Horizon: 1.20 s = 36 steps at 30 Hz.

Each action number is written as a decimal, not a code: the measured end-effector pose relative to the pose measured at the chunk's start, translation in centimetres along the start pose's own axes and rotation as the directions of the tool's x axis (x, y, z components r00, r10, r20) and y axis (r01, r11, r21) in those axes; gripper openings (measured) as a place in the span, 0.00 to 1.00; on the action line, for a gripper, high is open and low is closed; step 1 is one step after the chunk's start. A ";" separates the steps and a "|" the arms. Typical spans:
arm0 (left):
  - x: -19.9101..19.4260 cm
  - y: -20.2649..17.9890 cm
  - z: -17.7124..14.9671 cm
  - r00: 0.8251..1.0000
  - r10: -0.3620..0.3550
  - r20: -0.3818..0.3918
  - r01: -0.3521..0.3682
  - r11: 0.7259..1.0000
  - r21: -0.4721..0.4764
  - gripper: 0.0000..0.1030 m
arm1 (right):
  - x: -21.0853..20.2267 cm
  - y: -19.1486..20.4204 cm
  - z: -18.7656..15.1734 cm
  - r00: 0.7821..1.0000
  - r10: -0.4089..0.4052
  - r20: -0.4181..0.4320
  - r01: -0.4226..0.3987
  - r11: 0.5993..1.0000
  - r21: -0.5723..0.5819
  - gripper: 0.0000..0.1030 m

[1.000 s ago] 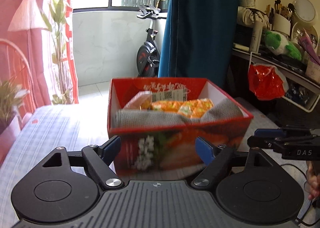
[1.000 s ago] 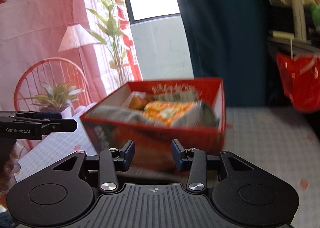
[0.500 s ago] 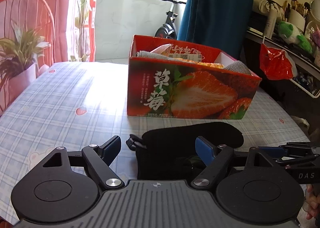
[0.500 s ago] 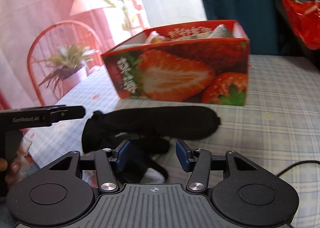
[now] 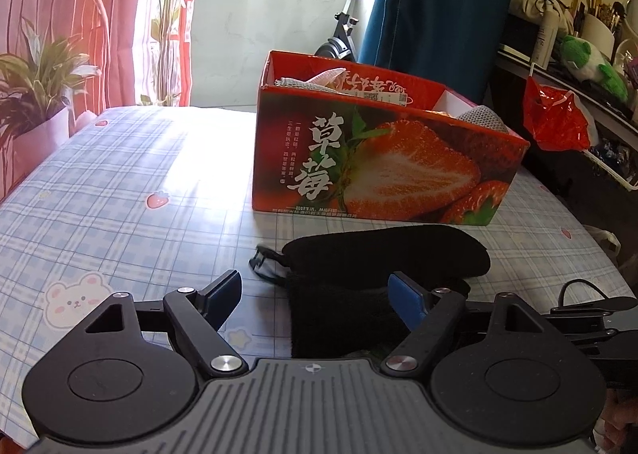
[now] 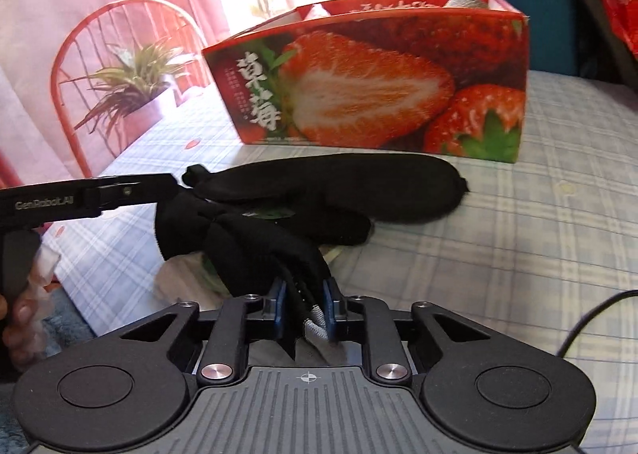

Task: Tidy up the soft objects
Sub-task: 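Move both tools back to the black eye mask on the table, then grasp the black eye mask with the left tool while the right tool grasps it too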

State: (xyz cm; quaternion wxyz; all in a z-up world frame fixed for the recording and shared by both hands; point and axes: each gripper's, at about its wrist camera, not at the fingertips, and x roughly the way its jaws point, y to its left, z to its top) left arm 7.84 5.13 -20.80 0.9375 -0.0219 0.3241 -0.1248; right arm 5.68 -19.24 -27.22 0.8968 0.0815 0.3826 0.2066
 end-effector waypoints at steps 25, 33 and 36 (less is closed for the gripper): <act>1.1 0.0 -0.5 0.999 -0.035 -0.040 0.035 0.999 -0.006 0.66 | -0.7 -3.4 -0.3 0.992 -0.107 0.068 0.099 0.989 0.110 0.14; 1.8 0.0 -0.3 0.995 -0.080 -0.068 0.078 0.997 -0.030 0.65 | -0.6 -3.4 -0.4 0.990 -0.111 0.088 0.104 0.991 0.084 0.14; 2.3 -0.1 -0.1 0.992 -0.096 -0.081 0.092 0.995 -0.049 0.65 | -0.6 -3.4 -0.4 0.990 -0.111 0.092 0.104 0.992 0.077 0.15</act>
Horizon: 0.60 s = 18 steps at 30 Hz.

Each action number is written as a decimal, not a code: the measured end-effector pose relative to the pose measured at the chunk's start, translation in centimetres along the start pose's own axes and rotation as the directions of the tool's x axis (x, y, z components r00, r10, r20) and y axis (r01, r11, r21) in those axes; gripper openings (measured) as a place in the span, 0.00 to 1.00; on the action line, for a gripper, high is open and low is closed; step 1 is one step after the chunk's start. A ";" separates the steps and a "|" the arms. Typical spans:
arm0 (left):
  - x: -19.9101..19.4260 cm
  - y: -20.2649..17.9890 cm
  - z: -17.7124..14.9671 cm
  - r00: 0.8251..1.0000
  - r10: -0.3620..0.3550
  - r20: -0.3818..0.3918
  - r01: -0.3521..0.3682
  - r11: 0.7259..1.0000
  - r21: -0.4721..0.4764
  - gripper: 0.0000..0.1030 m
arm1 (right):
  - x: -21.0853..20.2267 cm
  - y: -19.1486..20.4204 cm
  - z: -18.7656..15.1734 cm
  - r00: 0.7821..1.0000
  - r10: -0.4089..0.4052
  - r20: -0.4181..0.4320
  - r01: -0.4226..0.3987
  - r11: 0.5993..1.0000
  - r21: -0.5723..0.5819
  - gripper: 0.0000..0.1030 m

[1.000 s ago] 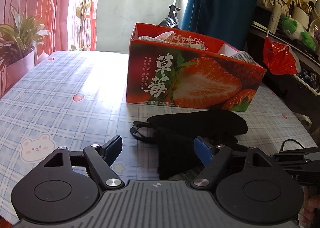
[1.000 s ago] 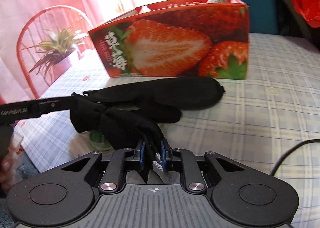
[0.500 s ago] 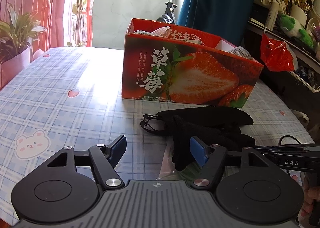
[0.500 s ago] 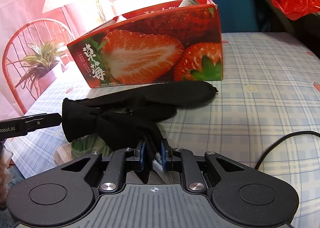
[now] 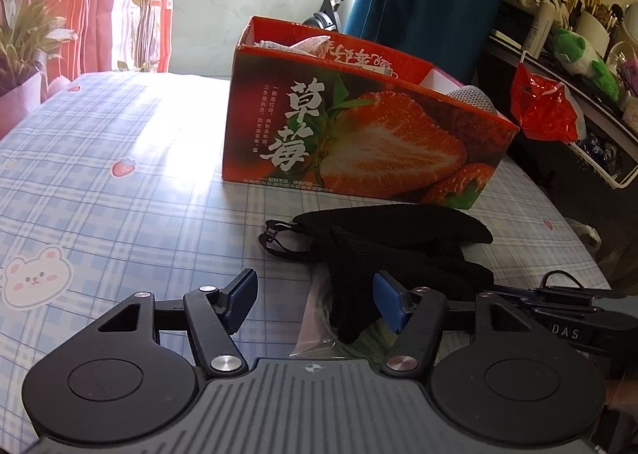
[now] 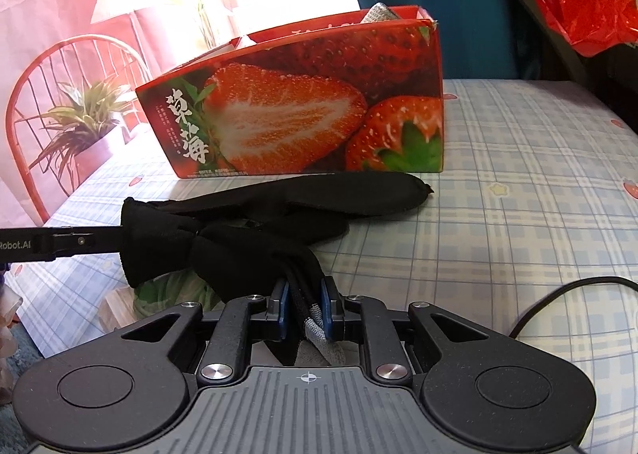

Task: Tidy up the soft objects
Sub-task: 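Grasp the black eye mask with the left tool while the right tool grasps it too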

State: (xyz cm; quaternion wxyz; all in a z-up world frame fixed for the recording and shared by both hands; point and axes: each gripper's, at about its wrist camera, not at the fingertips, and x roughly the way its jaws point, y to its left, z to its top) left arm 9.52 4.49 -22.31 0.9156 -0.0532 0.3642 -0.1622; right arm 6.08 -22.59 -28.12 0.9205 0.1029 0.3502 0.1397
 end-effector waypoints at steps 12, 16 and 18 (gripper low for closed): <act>2.0 -2.3 0.2 0.995 -0.093 -0.034 0.095 0.995 0.039 0.37 | -0.1 0.2 0.0 1.000 -0.004 0.004 0.004 1.000 -0.020 0.17; 1.9 -2.2 -0.2 0.997 -0.078 -0.020 0.079 0.996 0.043 0.28 | -0.5 0.5 0.0 1.000 0.004 0.027 -0.004 0.999 -0.033 0.23; 1.9 -2.1 -0.4 0.997 -0.078 -0.019 0.078 0.996 0.036 0.27 | -0.8 0.8 0.1 0.999 0.011 0.040 -0.009 0.999 -0.045 0.26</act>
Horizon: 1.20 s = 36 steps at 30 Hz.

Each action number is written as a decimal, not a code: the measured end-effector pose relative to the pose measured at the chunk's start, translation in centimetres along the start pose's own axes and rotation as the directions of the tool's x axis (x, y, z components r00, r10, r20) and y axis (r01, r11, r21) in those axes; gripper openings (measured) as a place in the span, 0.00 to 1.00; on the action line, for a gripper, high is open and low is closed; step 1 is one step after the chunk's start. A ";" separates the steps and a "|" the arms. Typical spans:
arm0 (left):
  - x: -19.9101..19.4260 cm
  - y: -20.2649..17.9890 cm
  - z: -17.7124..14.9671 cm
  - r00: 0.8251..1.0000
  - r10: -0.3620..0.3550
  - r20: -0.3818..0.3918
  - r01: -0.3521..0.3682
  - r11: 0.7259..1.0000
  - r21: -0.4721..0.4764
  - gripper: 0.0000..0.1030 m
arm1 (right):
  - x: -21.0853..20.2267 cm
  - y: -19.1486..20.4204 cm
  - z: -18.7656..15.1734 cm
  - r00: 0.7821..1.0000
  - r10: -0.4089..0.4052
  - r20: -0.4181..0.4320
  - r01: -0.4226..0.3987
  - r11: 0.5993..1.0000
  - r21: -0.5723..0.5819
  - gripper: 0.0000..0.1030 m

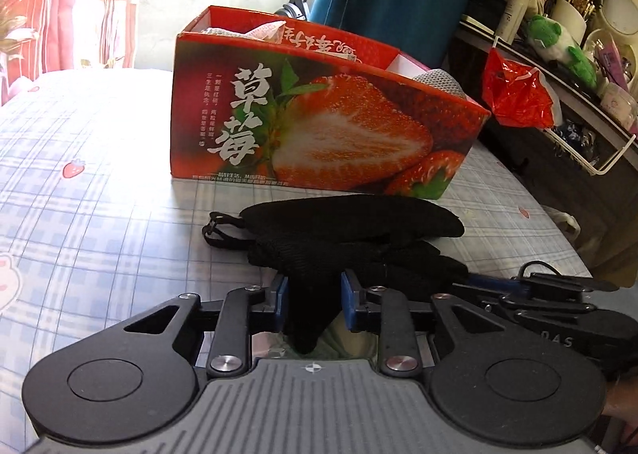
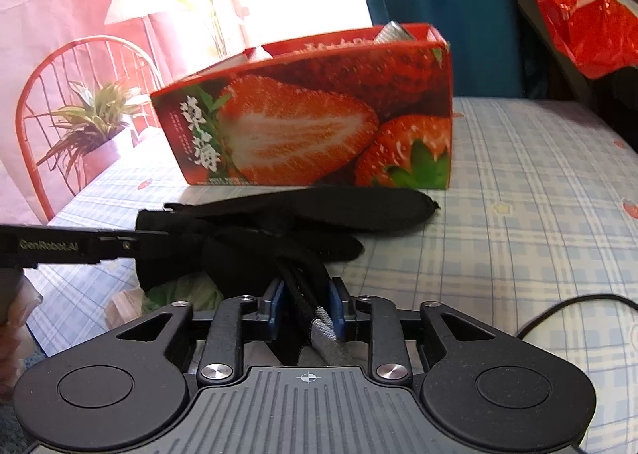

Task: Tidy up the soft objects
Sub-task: 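Grasp the black eye mask with the left tool while the right tool grasps it too, then lift the eye mask with both tools and lower it into the box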

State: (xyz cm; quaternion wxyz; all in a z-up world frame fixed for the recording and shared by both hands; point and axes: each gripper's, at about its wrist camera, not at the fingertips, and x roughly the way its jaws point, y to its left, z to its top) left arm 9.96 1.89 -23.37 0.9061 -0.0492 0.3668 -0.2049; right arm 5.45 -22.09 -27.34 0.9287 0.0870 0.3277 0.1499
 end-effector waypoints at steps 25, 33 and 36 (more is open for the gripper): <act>0.6 0.5 -1.0 1.000 0.000 -0.029 -0.001 1.000 -0.016 0.21 | 1.0 0.4 -0.4 0.999 0.024 -0.040 -0.026 0.999 -0.034 0.16; -0.5 0.2 -0.9 1.000 -0.007 0.024 0.006 1.000 0.005 0.17 | 0.4 0.7 -0.2 0.999 0.039 -0.003 -0.039 0.998 -0.038 0.10; -1.4 0.0 -0.5 0.998 -0.005 0.061 0.004 1.000 0.018 0.17 | -0.3 1.0 0.3 0.999 0.043 0.032 -0.042 0.998 -0.051 0.10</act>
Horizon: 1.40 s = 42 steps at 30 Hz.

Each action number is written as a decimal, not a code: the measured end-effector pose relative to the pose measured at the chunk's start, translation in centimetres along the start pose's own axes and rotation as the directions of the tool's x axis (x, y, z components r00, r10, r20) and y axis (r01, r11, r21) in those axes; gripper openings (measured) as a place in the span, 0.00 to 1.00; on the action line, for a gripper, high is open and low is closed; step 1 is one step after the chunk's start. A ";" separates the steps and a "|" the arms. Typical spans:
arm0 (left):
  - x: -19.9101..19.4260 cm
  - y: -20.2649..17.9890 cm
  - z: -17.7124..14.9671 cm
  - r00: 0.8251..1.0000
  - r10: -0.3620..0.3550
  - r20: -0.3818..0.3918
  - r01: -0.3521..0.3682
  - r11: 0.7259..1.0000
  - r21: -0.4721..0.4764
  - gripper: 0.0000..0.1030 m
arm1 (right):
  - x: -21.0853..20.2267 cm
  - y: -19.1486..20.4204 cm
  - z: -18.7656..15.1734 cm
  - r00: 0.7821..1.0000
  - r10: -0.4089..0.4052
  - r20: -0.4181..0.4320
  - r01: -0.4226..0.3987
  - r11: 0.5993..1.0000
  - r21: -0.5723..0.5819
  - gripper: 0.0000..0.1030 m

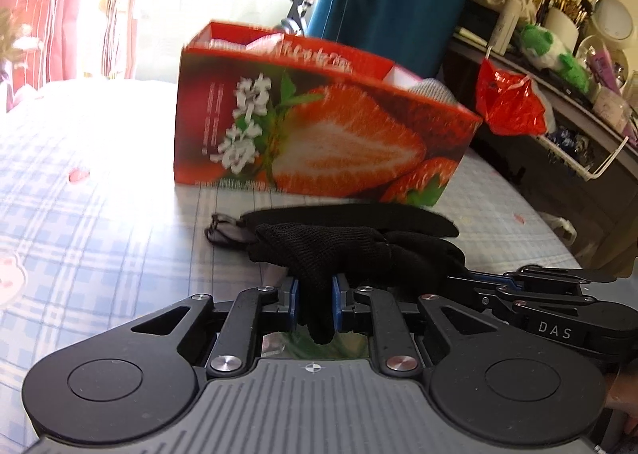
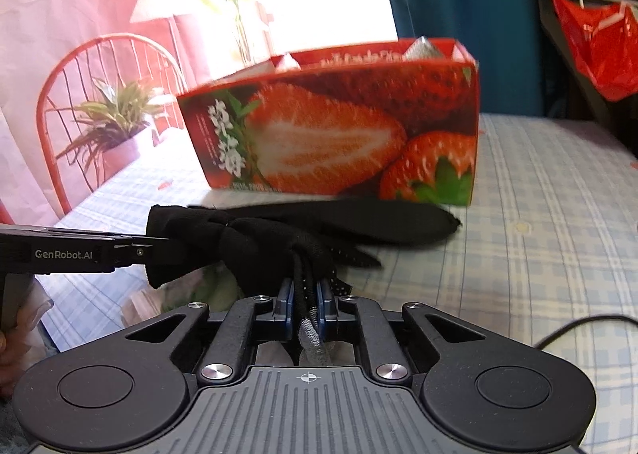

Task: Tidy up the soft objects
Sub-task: 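Lift the eye mask with both tools and lower it into the box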

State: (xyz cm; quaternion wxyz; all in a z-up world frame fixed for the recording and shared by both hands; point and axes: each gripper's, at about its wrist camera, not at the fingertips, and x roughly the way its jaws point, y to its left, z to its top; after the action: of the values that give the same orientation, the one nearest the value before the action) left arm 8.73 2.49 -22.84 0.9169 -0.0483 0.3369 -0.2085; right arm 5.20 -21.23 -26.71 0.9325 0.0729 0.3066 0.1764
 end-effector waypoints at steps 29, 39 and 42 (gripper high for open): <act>1.0 -1.0 16.9 0.982 -0.029 0.188 0.022 0.999 0.039 0.17 | 0.4 -2.9 17.5 0.972 0.002 0.235 0.028 0.992 -0.125 0.10; 8.4 0.0 22.0 0.993 0.033 0.117 -0.038 0.998 0.044 0.17 | 8.0 -6.1 23.8 0.990 -0.056 0.131 0.076 0.985 -0.156 0.10; 10.5 0.2 22.9 0.995 0.043 0.086 -0.048 0.997 0.054 0.17 | 10.2 -7.1 24.9 0.992 -0.080 0.093 0.094 0.983 -0.157 0.10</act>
State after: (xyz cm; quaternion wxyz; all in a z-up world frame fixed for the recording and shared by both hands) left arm 30.68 -2.85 -11.57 0.9358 -0.0236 0.2929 -0.1948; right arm 29.75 -24.66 -14.05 0.9545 -0.0089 0.2538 0.1563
